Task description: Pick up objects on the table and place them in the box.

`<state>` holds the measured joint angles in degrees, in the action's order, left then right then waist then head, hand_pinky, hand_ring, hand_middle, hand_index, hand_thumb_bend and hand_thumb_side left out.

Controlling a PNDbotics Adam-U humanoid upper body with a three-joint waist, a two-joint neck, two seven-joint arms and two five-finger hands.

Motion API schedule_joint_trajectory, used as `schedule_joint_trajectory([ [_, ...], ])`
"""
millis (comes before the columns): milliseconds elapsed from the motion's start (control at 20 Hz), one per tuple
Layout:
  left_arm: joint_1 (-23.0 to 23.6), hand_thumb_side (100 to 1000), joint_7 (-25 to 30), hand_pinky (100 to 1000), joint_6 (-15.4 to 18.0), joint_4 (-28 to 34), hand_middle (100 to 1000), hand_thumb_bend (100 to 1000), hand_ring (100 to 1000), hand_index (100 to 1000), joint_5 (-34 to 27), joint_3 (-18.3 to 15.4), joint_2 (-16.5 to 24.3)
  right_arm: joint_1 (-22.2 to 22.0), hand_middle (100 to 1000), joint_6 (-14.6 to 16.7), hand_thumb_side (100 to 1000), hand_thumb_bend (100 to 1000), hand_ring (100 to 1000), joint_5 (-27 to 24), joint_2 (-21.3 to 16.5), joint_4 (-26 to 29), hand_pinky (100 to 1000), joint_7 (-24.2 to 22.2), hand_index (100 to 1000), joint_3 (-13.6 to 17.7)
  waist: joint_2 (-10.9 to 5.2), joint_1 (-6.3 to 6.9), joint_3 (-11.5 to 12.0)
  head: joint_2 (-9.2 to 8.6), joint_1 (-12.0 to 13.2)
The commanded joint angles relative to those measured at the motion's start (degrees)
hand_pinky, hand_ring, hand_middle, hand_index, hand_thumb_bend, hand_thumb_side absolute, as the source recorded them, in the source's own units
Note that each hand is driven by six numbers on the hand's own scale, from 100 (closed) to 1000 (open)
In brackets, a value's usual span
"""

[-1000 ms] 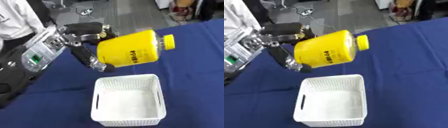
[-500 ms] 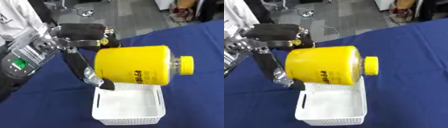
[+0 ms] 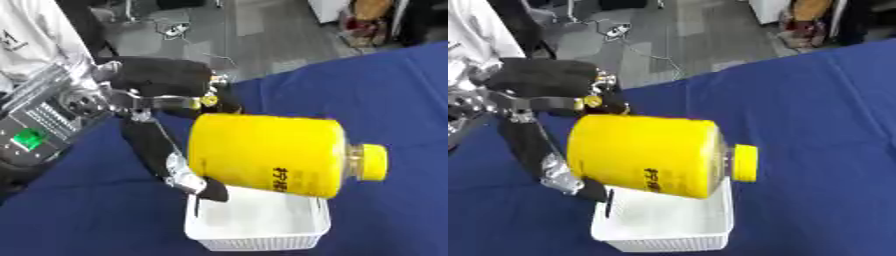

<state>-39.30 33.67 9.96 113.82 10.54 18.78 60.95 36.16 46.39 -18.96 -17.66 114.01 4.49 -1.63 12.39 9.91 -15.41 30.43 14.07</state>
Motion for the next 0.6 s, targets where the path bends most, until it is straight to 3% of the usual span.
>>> schedule_joint_trajectory([
  [50,-0.05,783,2.19,100,-0.75,0.77,100,139,100,249,-0.12,-0.01,2.28,0.38,481,0.02,1000,100,394,0.21,-1.02,0.58,290,0.09,645,-0.08,-1.1,-0.3,-0.05,-0.76,0.23],
  [600,0.84,791,7.2,100,-2.3,-2.84,100,150,100,258,2.72,1.41,1.78,0.55,481,0.04,1000,100,394,0.28,-0.81,0.58,289,0.14,644,-0.15,-0.97,-0.41,-0.41,-0.87,0.8],
])
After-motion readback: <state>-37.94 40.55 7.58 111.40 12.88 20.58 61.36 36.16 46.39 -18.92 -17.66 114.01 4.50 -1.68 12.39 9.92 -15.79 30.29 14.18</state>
